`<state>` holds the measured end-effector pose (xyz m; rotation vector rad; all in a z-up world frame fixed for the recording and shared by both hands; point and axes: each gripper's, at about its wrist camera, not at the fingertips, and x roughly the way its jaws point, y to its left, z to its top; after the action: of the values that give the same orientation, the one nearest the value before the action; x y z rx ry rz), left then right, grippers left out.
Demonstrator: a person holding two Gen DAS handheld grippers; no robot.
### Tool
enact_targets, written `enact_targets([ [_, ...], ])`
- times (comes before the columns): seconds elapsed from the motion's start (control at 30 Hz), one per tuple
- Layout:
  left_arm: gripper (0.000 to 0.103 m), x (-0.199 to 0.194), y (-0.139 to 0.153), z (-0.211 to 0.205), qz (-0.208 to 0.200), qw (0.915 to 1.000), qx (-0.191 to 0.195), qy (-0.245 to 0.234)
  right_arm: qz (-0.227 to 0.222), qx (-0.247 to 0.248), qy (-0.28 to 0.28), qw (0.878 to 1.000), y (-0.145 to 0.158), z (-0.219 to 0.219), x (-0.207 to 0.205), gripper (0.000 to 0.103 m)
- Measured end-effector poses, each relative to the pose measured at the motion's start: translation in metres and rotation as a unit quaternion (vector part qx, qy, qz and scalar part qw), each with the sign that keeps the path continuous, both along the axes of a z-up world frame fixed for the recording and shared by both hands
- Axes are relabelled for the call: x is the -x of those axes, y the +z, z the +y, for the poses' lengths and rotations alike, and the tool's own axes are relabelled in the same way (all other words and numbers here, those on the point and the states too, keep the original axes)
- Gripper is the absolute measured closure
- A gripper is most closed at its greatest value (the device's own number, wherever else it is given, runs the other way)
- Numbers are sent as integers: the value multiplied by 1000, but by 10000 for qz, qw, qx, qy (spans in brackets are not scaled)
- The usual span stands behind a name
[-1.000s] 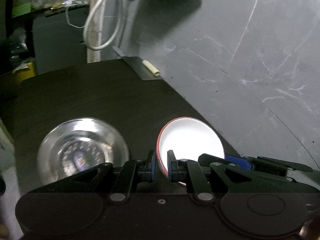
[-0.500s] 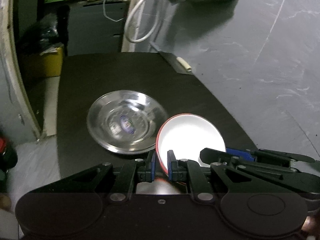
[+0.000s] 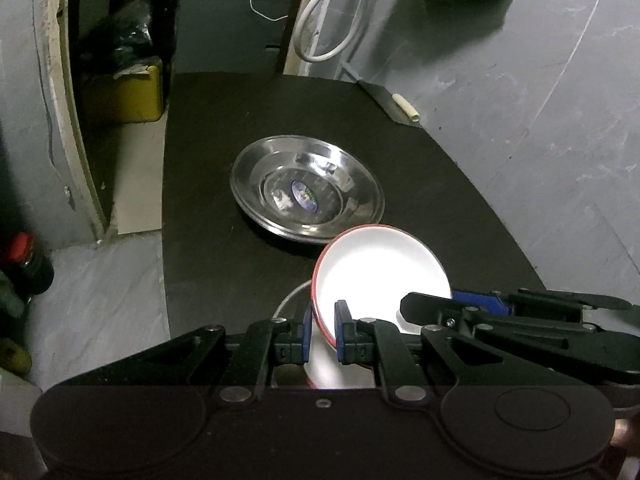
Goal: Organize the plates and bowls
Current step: 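Lower the white bowl into the nested bowls with both tools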
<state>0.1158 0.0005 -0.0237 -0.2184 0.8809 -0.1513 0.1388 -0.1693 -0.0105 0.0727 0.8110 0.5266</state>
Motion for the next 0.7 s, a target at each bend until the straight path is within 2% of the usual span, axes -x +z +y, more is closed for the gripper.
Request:
enact_targets([
  [0.7, 91, 1, -13, -4, 267, 9996, -32, 119, 383, 198, 262, 9987, -10, 4, -4, 79],
])
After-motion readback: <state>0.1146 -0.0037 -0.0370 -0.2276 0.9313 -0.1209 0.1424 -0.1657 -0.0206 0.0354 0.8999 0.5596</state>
